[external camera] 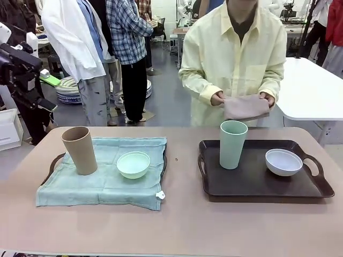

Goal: Set up a tray with a mat and arrange the tableware.
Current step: Pick up the Picnic Bowl and Reusable plastic cup from the Handle tray in front of the human's position and hold them in the air.

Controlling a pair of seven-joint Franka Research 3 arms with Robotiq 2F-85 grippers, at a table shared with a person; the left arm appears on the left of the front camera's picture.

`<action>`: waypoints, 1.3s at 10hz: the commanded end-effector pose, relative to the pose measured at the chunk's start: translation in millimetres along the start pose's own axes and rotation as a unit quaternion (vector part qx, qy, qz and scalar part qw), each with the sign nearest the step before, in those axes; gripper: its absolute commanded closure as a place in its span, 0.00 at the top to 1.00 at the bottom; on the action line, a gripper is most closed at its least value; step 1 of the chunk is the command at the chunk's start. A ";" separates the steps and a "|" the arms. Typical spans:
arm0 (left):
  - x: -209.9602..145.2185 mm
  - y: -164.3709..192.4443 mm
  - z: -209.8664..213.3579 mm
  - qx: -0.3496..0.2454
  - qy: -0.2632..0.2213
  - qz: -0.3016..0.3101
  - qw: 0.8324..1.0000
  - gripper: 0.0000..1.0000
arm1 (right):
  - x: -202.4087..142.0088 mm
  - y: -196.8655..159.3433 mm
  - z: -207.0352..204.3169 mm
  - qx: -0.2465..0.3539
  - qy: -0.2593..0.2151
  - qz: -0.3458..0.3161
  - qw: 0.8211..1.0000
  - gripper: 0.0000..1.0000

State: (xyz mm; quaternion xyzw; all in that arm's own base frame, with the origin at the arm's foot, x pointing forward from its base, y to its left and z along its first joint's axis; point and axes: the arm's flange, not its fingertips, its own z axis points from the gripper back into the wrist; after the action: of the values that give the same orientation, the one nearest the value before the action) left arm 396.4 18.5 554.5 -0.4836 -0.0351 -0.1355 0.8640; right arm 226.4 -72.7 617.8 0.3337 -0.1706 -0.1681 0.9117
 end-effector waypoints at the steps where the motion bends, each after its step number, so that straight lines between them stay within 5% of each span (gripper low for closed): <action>1: -9.4 14.9 17.7 -0.028 -0.015 0.014 0.999 1.00 | -8.6 -24.2 13.0 0.052 -0.042 -0.037 0.997 1.00; 7: -8.9 10.9 10.8 -0.008 0.001 0.017 1.000 1.00 | -4.8 -17.7 20.8 0.014 -0.036 -0.040 0.998 1.00; 9: -10.7 22.9 17.8 -0.058 -0.037 0.071 0.995 1.00 | 28.1 -57.6 23.0 0.056 0.078 -0.040 0.995 1.00; 13: -24.1 42.8 37.1 -0.074 -0.067 0.130 0.986 1.00 | 50.4 -110.3 31.6 0.079 0.107 -0.084 0.988 1.00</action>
State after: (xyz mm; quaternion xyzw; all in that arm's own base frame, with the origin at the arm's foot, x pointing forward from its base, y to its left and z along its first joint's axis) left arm 389.7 76.7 529.8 -0.5487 -0.0096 -0.0149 0.8359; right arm 234.0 -191.1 571.0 0.4339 -0.0602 -0.1954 0.8775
